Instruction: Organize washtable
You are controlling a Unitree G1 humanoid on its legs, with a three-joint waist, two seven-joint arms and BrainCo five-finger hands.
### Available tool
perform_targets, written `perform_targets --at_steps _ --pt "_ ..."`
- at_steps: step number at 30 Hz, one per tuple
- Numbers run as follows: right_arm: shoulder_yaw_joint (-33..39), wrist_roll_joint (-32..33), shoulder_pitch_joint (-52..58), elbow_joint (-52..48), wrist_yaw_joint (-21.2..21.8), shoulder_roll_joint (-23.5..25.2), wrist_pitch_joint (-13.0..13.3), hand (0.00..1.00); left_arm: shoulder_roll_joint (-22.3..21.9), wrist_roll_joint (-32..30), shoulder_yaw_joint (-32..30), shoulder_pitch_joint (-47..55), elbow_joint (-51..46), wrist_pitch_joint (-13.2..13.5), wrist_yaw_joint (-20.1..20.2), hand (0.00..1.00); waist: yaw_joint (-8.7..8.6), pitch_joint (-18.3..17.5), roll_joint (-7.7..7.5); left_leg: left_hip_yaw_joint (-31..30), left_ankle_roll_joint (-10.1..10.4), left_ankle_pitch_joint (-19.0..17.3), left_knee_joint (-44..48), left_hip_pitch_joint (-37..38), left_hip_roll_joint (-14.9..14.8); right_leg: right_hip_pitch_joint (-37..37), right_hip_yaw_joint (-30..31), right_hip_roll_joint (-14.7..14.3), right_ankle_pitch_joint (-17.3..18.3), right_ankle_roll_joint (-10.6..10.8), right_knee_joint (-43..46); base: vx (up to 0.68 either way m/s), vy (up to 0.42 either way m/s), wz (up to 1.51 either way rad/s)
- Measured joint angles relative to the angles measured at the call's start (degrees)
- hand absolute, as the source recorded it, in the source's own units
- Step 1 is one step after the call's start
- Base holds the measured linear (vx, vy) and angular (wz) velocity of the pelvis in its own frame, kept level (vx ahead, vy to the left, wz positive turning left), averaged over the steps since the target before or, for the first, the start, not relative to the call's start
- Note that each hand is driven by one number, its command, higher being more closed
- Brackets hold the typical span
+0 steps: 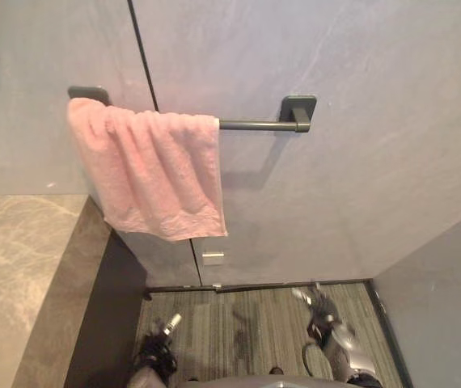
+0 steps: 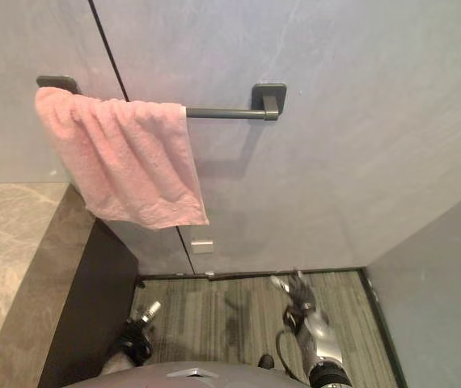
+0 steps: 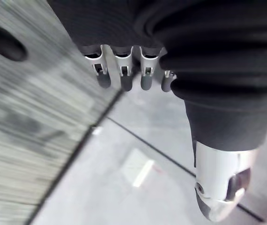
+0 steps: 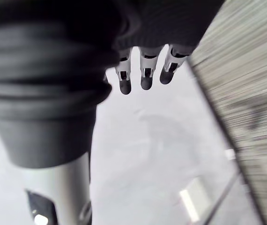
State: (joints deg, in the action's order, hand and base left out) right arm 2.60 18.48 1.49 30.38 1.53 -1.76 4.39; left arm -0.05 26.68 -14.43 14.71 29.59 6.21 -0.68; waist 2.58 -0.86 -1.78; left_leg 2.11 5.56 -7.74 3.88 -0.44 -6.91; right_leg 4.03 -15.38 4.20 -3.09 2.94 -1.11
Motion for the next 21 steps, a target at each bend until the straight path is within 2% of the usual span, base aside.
perform_targets --at_steps 2,5,7,9,14,16,21 --pt "-2.1 0.6 -0.4 -9.1 0.3 0.0 1.9 0.0 -0.7 1.3 -5.0 1.7 -12.8 1.7 -1.7 0.0 0.68 0.1 0.16 0.3 -0.6 -0.3 0.6 -0.2 0.6 0.0 0.5 0.4 -0.4 0.2 -0.5 0.03 0.041 -0.1" --pt "-4.7 0.6 -3.3 -12.4 0.9 0.0 2.7 0.0 -1.6 1.5 -11.5 1.1 -23.6 4.3 -3.9 0.0 1.39 0.1 0.26 0.3 -0.8 -0.5 0.8 -0.2 1.1 -0.3 0.5 0.9 -0.5 0.5 -0.6 0.02 0.045 0.01" --pt "-8.1 0.6 -7.1 -12.5 1.0 0.0 2.7 0.0 -1.8 1.5 -12.5 0.8 -29.1 4.6 -4.7 0.0 1.74 0.1 0.37 0.3 -1.0 -0.6 1.0 -0.1 1.4 -0.8 0.5 1.1 -1.1 0.5 -1.4 0.0 0.034 0.0" --pt "-12.0 0.7 -11.9 -12.5 1.5 0.0 2.7 0.0 -2.3 0.9 -13.0 -0.1 -35.4 5.1 -6.7 0.0 3.02 0.2 0.48 0.2 -1.1 -0.7 1.0 0.2 1.6 -2.0 0.4 1.1 -1.7 0.5 -2.5 0.0 0.007 0.02" --pt "-15.3 0.7 -21.7 -12.2 2.7 0.4 2.7 0.0 -0.9 -0.5 -15.6 -2.2 -44.0 8.1 -9.0 0.0 4.95 0.9 1.62 -0.3 -1.3 -0.8 1.0 0.9 1.7 -3.0 0.2 1.3 -1.7 0.5 -2.5 -0.02 0.013 0.05" --pt "-15.3 0.7 -24.6 -11.3 2.4 0.2 2.7 0.0 -0.3 -0.5 -15.5 -2.2 -46.1 8.2 -9.4 0.0 5.9 1.0 1.72 -0.4 -1.3 -0.8 1.1 0.9 1.7 -3.0 0.1 1.2 -1.7 0.5 -2.5 0.0 -0.004 0.02" --pt "-15.0 0.8 -30.8 -5.0 0.5 -0.1 2.5 0.0 0.5 -1.1 -14.7 -3.5 -48.3 8.2 -9.6 0.0 6.28 1.3 1.63 -1.1 -1.2 -0.7 1.0 0.5 1.7 -3.1 -0.5 1.2 -1.7 0.5 -2.6 0.0 -0.005 0.06"
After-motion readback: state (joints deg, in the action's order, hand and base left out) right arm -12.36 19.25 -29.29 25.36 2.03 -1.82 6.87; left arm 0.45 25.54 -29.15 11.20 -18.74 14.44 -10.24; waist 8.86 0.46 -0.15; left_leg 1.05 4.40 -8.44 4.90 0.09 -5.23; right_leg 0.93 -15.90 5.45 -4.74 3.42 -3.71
